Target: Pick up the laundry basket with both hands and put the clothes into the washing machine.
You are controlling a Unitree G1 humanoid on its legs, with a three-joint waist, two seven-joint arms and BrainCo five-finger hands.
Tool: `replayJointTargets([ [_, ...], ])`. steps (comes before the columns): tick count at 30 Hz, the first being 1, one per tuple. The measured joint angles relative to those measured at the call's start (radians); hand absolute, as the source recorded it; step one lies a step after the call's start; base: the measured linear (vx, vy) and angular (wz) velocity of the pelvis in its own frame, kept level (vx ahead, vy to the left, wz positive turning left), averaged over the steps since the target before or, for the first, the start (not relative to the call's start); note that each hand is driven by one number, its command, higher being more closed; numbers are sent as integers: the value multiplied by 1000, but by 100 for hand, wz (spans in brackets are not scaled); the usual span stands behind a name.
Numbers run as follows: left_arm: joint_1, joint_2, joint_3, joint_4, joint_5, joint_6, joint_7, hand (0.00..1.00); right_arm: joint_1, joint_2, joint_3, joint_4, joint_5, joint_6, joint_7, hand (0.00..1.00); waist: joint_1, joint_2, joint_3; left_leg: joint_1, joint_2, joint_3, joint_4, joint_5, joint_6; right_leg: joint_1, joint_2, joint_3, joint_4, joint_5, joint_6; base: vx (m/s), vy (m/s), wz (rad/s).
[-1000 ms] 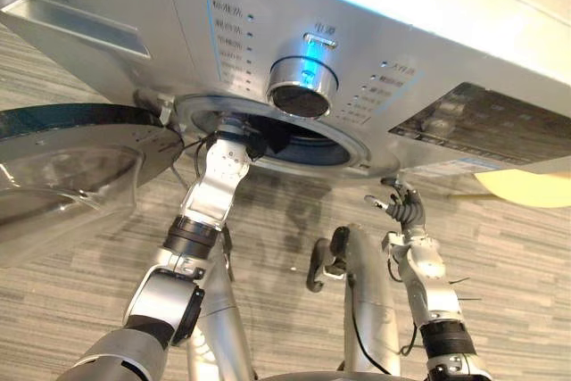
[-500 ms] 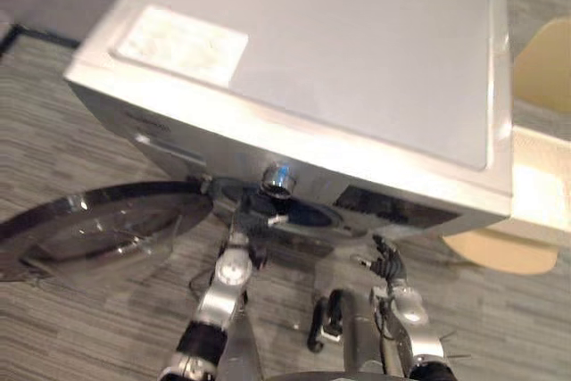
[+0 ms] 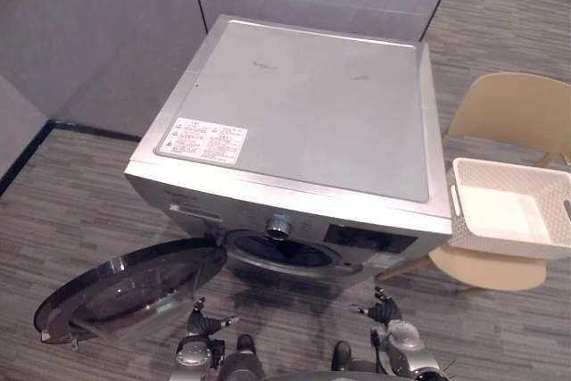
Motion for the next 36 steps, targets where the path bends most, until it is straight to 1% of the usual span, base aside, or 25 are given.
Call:
replayJointTargets([
  [3,-16,6,1,7,-3,0,1,0,-16,0,22,10,1,-1,-1,0,2,0,1,-48,3,7,34,3,5,-71,-1,11,48,32,-8,-184,42,-28],
  [5,-46,6,5,8,-11,-1,3,0,-36,-10,43,11,1,-1,-3,0,10,1,11,-101,6,-28,75,-15,47,-108,-6,25,80,47,18,-223,74,-9],
  [6,-54,6,18,4,-15,-4,4,0,-44,-8,45,12,1,0,-7,0,9,-3,30,-116,6,-25,103,-13,52,-138,-25,40,254,-46,7,-221,48,30],
  [7,-46,4,25,-15,-26,-12,6,0,-40,2,48,20,1,0,-12,0,11,-5,35,-128,-9,-50,138,-10,59,-149,-44,43,485,-149,28,-236,9,64],
  [9,-19,10,40,-44,-50,-17,10,0,-47,16,55,35,1,-2,-18,0,22,-26,26,-172,-31,-84,186,-3,68,-92,-49,47,633,-216,71,-259,-81,67],
  [10,5,7,48,-75,-61,-23,23,0,-63,16,56,39,1,-9,-23,0,62,-44,18,-239,-35,-79,225,9,68,-63,-46,69,615,-280,71,-293,-141,19],
  [11,6,2,52,-82,-67,-23,26,0,-77,13,58,39,1,-13,-24,0,73,-44,19,-264,-33,-78,233,18,66,-62,-41,72,573,-307,63,-366,-165,-16],
  [12,7,-21,62,-92,-82,-22,38,0,-126,-6,73,39,0,-17,-37,0,98,-36,20,-325,-18,-78,198,82,65,-69,-8,61,415,-348,17,-327,-135,-28],
  [13,9,-29,61,-96,-86,-22,44,0,-145,-11,75,36,0,-17,-42,0,108,-23,21,-343,-8,-75,151,115,65,-70,10,52,331,-355,-8,-436,-165,-20],
  [14,1,-71,47,-95,-97,-18,45,0,-170,-37,79,22,1,-25,-49,0,106,56,49,-347,24,-109,47,163,45,-75,73,9,273,-310,-37,-430,-151,16],
  [15,3,-87,14,-97,-100,-18,46,0,-166,-44,77,28,0,-23,-65,0,99,86,71,-326,26,-137,-46,168,-4,-76,103,1,242,-256,-56,-424,-142,46],
  [16,-2,-88,-11,-96,-100,-18,45,0,-152,-39,67,29,0,-19,-67,0,91,93,79,-311,28,-142,-79,143,-44,-66,106,-20,230,-242,-67,-464,-114,78],
  [17,-2,-91,-34,-96,-100,-18,45,0,-112,-22,35,23,-1,-19,-74,0,70,73,92,-297,12,-140,-84,137,-57,-56,89,-68,213,-220,-92,-342,-67,85],
  [18,-8,-86,-54,-97,-100,-18,42,0,-86,-8,12,10,1,-19,-72,0,58,65,92,-296,-7,-141,-21,145,-36,-48,62,-95,215,-218,-101,-390,-64,100],
  [19,-7,-79,-63,-122,-100,-21,42,0,-53,7,-3,-7,4,-17,-72,0,34,26,98,-304,-40,-137,116,128,-2,-54,29,-113,215,-211,-108,-213,-47,71],
  [21,-6,-76,-64,-158,-99,-23,42,0,-8,3,-3,-45,10,-20,-83,0,28,7,96,-290,-35,-146,304,55,50,-75,15,-103,207,-191,-111,-253,-32,20],
  [22,-6,-78,-66,-158,-99,-24,42,0,6,-1,-6,-55,10,-24,-84,0,27,13,93,-258,-23,-167,340,20,41,-87,20,-103,206,-181,-109,-237,31,-4],
  [23,-5,-77,-75,-148,-99,-23,42,0,6,-3,-8,-51,12,-23,-84,0,12,24,88,-191,-23,-203,294,-36,20,-96,33,-97,195,-169,-93,-177,80,-11],
  [24,-6,-78,-85,-135,-98,-21,42,0,6,-3,-8,-51,12,-23,-84,0,8,40,79,-106,-22,-225,139,-53,-5,-103,50,-93,175,-149,-82,-112,89,-15],
  [25,-6,-76,-88,-130,-97,-20,42,0,3,-2,-10,-49,12,-23,-84,0,8,42,78,-70,-23,-226,66,-50,-18,-104,53,-89,165,-138,-77,-93,99,-15],
  [26,-16,-68,-91,-118,-96,-16,43,0,5,5,-26,-48,12,-24,-83,0,3,30,68,-48,-32,-215,-5,-4,-15,-99,46,-81,124,-99,-67,-64,75,-10],
  [27,-16,-64,-96,-117,-95,-12,43,0,4,10,-28,-46,12,-24,-83,0,3,30,63,-41,-37,-213,-23,6,-9,-92,46,-79,100,-78,-67,-71,135,-5],
  [30,-34,-34,-142,-117,-59,-10,45,0,2,14,-29,-39,12,-25,-84,0,-15,46,40,-22,-65,-212,-77,37,10,-37,38,-83,-28,6,-47,-20,143,2],
  [34,-90,-4,-174,-120,9,-9,50,0,-2,11,-43,-5,11,-24,-86,0,-16,52,30,31,-96,-200,-135,56,27,21,27,-78,-106,49,-25,12,95,-2],
  [36,-133,29,-181,-144,101,-3,68,0,-5,10,-47,0,11,-24,-86,0,-22,48,14,34,-115,-190,-145,63,38,26,17,-74,-131,64,-15,29,87,-9],
])
